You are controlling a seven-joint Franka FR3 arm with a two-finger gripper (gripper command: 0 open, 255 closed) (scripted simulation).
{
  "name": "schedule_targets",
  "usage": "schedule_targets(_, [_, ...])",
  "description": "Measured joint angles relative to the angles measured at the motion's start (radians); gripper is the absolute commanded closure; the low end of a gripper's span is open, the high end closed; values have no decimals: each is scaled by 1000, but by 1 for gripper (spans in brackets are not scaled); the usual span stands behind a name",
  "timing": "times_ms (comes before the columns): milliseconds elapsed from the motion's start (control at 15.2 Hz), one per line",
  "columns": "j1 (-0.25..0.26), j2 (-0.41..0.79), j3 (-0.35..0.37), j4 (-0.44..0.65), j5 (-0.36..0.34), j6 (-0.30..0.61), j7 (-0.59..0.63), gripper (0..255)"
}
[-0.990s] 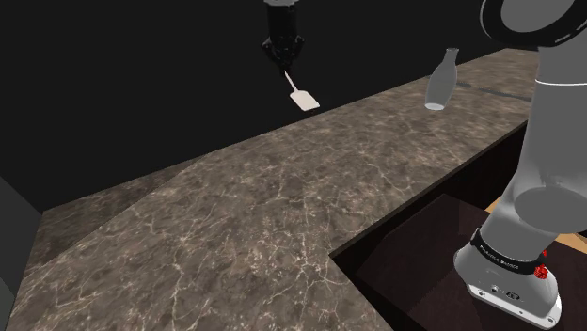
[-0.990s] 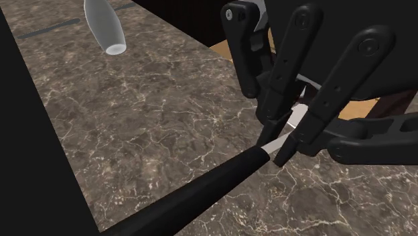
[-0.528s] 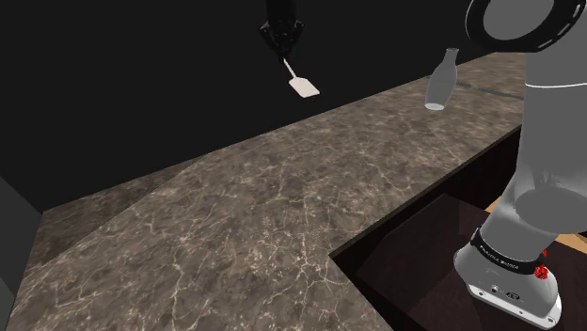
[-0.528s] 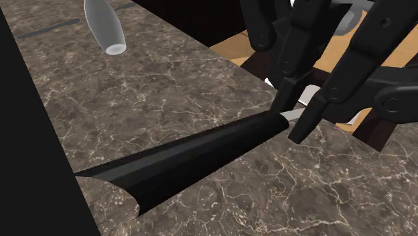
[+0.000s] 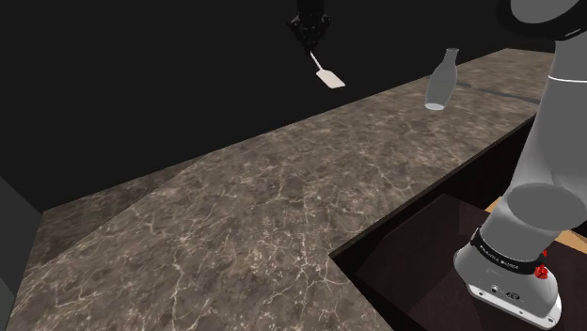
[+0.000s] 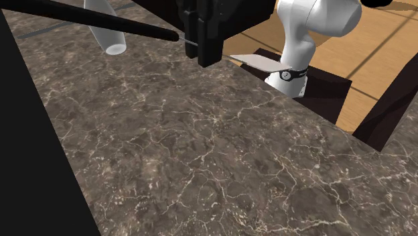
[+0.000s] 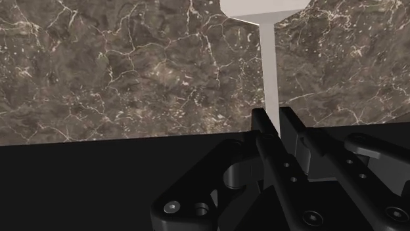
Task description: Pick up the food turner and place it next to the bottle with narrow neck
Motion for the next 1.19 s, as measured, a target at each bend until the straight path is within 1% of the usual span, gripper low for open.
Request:
schedule_targets(66, [-19,-19,-10,-34,7,16,-26,255])
schedule_targets(264, [-63,-62,-37,-86,22,28,-93,255])
schedule_targets(594, [-134,-76,-87,-104,39,32,-212,255])
schedule_targets(660, [-151,-92,-99,-128,43,40,-239,255])
schedule_targets(924, [-201,-70,-136,-93,52,28,-326,255])
schedule_targets(1056, [-230,-80,-157,-117,59,42,-375,255])
schedule_targets(1188, [-257,-76,-176,-105,64,33,-420,255])
